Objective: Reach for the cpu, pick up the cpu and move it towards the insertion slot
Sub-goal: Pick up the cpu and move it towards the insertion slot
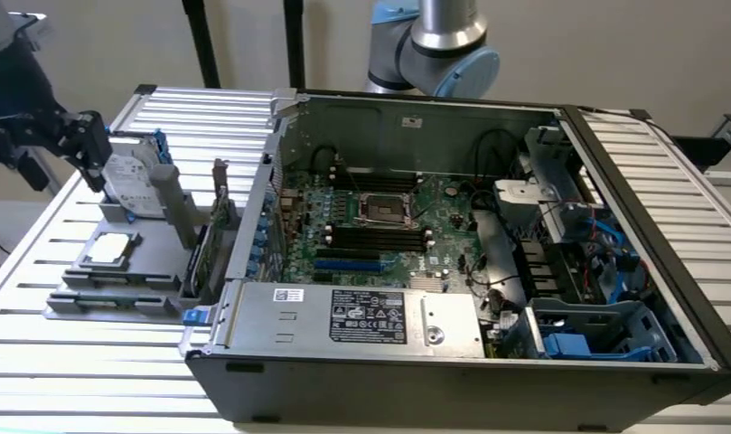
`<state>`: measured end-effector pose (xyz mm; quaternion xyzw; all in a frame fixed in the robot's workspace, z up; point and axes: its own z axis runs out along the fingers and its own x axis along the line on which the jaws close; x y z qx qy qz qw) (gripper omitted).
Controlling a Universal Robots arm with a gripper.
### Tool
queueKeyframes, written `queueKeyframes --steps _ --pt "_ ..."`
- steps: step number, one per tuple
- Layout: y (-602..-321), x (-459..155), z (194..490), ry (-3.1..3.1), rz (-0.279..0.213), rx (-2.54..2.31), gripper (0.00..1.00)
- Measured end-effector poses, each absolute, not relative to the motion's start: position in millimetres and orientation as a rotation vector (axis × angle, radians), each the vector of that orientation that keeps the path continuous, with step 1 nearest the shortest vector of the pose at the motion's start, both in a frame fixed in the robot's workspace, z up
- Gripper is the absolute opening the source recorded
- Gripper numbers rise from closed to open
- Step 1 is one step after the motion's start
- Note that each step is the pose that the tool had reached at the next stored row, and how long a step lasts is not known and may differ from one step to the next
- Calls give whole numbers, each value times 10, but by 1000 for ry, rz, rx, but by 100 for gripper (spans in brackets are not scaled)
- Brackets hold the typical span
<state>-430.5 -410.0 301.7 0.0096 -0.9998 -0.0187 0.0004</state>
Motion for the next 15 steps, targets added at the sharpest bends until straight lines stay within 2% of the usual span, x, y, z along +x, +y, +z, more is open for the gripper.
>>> queueKeyframes --steps 15 --pt "-4100 -4305 2744 -3140 -59 30 71"
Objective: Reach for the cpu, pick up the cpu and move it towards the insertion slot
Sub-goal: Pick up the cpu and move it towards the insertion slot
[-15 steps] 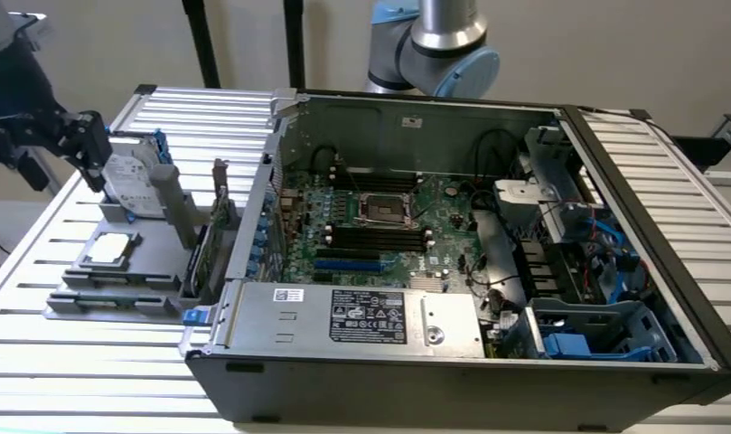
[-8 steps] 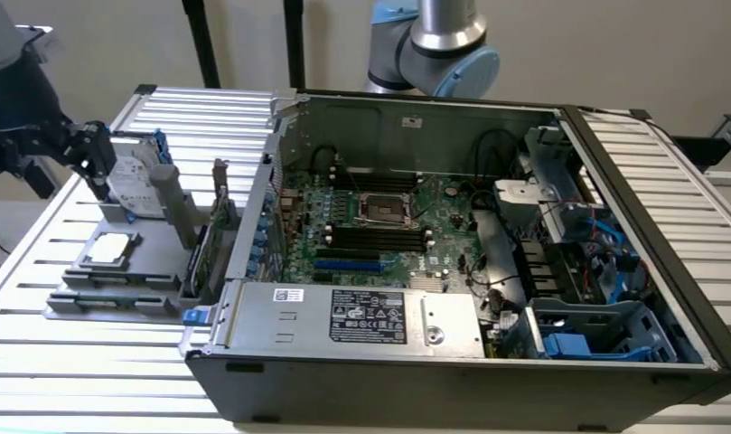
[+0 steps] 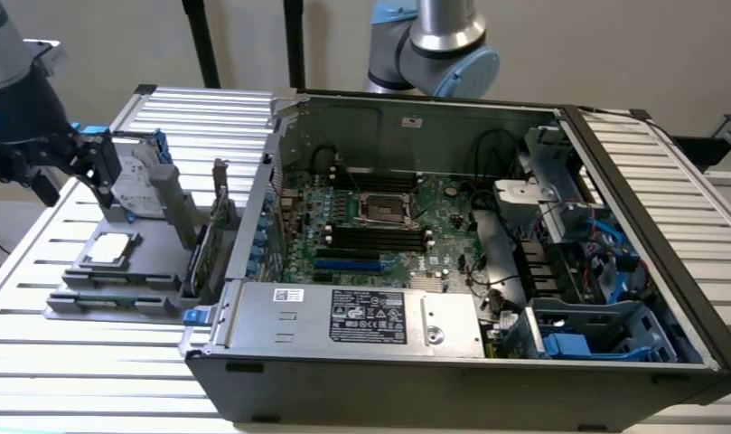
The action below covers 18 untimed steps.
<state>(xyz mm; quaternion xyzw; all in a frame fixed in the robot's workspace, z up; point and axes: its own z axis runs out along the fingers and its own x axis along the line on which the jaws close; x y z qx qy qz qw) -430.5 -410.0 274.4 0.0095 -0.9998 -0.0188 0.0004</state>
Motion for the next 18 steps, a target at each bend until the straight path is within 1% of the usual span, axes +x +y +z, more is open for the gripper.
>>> queueKeyframes --steps 18 --pt "-4100 -4305 2417 -3140 -59 30 71"
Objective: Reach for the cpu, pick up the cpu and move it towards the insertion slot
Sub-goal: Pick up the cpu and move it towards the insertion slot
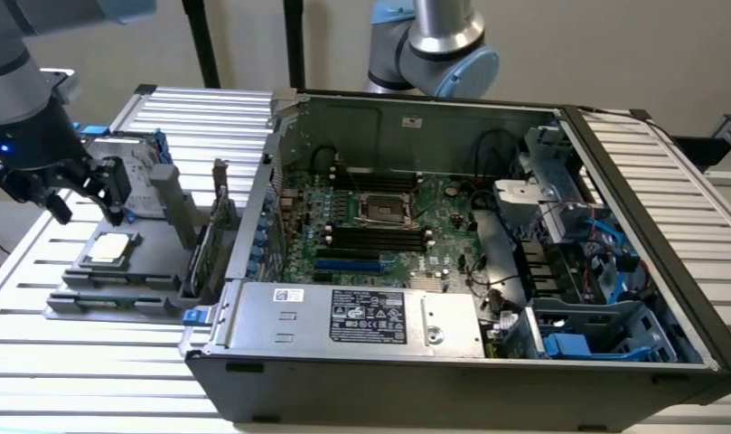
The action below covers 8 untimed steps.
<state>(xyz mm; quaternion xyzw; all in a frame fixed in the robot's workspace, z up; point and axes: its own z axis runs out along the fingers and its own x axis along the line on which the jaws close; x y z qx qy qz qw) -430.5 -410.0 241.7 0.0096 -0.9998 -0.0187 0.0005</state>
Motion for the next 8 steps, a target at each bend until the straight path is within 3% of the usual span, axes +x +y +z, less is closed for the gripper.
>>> queueKeyframes --steps 8 --pt "-4100 -4305 2271 -3140 -59 30 71"
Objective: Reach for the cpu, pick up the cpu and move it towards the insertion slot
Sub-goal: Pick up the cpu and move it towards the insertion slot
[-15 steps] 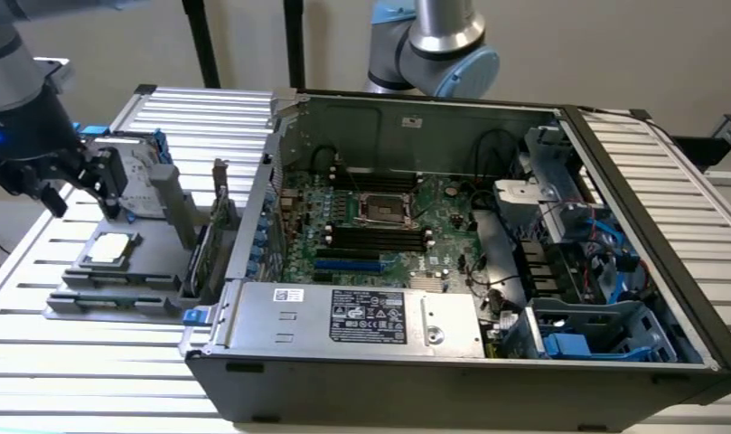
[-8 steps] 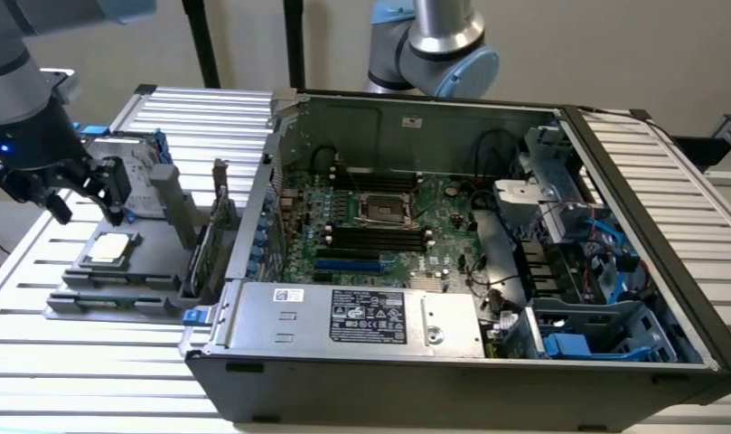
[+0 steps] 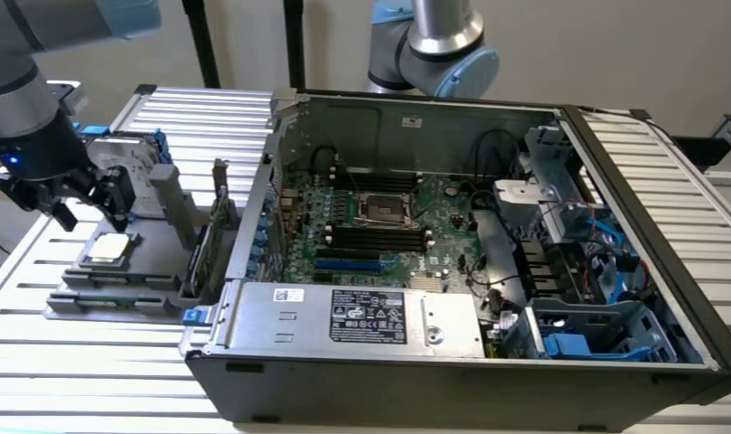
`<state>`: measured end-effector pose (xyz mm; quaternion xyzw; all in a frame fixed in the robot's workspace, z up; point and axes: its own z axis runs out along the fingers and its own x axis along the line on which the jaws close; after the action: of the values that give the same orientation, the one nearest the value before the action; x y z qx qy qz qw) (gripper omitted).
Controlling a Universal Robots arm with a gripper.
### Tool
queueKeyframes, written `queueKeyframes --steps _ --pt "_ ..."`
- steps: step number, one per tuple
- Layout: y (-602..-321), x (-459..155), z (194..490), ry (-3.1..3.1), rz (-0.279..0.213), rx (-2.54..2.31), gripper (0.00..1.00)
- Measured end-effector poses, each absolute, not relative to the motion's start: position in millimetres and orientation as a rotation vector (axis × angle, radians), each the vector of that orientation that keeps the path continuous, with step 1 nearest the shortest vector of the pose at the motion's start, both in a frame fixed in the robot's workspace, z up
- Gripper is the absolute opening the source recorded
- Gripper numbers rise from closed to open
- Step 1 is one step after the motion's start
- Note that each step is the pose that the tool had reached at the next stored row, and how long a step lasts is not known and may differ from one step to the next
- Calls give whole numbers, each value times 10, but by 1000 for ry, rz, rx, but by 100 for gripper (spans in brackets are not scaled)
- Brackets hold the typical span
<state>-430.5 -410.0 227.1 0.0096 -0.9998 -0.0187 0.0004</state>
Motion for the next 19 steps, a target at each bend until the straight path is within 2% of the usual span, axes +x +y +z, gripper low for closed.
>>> queueKeyframes --steps 19 --pt "-4102 -4312 1934 -3140 -59 20 71"
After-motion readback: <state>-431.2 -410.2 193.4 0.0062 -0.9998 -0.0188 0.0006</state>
